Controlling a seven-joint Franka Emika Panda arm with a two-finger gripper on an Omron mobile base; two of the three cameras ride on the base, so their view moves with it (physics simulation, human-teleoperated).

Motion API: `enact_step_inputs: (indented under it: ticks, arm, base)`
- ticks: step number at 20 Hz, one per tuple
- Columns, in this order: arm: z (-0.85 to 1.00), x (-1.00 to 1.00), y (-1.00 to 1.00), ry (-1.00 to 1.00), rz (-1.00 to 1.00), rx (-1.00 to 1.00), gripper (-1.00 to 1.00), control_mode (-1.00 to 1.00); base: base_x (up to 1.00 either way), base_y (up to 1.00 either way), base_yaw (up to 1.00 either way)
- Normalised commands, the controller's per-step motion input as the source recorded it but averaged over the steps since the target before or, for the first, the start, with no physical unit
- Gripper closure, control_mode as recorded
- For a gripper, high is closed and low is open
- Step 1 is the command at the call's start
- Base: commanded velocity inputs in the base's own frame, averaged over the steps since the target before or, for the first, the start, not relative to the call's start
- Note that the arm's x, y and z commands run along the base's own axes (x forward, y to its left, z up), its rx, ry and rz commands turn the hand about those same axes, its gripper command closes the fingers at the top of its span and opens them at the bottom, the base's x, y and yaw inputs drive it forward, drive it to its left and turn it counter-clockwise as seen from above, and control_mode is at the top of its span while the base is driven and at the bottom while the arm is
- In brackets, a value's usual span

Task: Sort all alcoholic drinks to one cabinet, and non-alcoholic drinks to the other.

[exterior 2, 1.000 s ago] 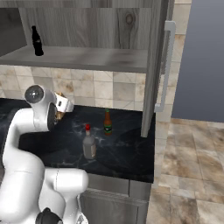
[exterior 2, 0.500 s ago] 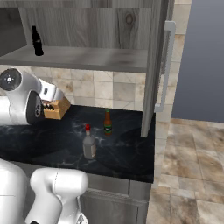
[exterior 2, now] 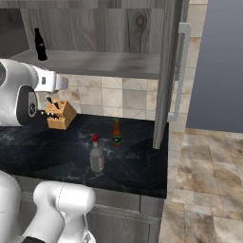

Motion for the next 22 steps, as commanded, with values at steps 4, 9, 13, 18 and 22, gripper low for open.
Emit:
enact_step_inputs:
  ticks: [4,9,13,18,22]
  arm:
    - [0.48,0.0,-0.39,-0.02,0.0,-0.08,1.0,-1.0]
    - [0.28,0.02,-0.36,0.0,0.0,-0.06,1.0,-1.0]
    - [0.02,0.24,-0.24,0.0,-0.01,-0.06,1.0,-1.0]
    - [0.0,0.37,-0.1,-0.01,-0.02,-0.04,1.0,-1.0]
    - [0.0,0.41,-0.08,-0.01,-0.02,0.0,1.0,-1.0]
  base:
    - [0.0,0.0,0.0]
    - [0.0,0.0,0.0]
    - [0.0,0.0,0.0]
    - [0.0,0.0,0.0]
    - [0.0,0.0,0.0]
